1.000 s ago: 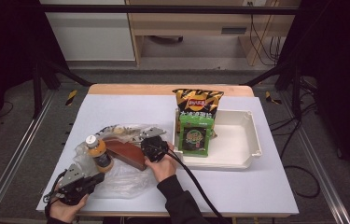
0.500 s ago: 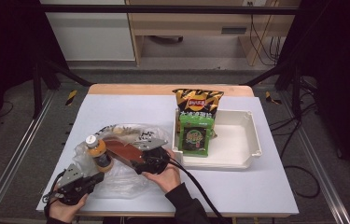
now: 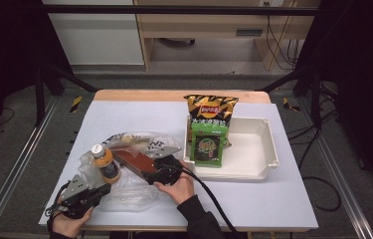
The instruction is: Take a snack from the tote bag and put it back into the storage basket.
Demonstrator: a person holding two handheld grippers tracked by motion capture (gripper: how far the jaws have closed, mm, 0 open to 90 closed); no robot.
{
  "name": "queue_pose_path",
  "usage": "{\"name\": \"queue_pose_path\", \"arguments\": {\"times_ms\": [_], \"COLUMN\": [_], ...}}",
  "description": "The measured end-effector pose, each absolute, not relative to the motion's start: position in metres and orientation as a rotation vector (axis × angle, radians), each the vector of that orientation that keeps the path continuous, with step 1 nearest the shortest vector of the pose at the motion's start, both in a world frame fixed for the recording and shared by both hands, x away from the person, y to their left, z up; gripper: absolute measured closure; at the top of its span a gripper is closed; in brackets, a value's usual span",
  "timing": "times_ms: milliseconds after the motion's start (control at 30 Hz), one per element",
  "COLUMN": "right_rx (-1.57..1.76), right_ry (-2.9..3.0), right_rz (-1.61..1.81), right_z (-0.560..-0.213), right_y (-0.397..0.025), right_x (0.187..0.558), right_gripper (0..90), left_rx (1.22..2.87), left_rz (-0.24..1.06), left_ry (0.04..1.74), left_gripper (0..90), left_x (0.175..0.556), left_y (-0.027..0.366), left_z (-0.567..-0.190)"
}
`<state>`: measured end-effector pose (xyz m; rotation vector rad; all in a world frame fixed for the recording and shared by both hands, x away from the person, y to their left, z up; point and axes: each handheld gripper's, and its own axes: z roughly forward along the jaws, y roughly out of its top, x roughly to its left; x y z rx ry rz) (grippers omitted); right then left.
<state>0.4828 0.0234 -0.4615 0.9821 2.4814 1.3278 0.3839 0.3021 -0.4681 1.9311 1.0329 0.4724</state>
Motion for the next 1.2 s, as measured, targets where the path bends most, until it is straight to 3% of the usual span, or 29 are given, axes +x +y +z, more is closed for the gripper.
{"name": "queue_pose_path", "arguments": {"times_ms": [233, 533, 667, 1200], "right_rx": [1.045, 0.782, 0.783, 1.178], "right_ry": [2.490, 2.418, 2.429, 2.482], "right_rz": [1.373, 1.266, 1.227, 1.438], "right_z": [-0.462, -0.468, -0.473, -0.467], "right_y": [0.019, 0.029, 0.031, 0.014], "right_x": [0.488, 0.474, 0.475, 0.487], "right_gripper": [36.7, 32.7, 36.5, 37.6], "left_rx": [1.931, 1.932, 1.938, 1.940], "left_rz": [0.474, 0.474, 0.476, 0.476], "left_ry": [1.031, 1.030, 1.026, 1.023], "left_gripper": [87.4, 87.4, 87.4, 87.4], "left_x": [0.384, 0.384, 0.384, 0.384], "left_y": [0.302, 0.302, 0.302, 0.302], "left_z": [-0.468, -0.468, -0.468, -0.468]}}
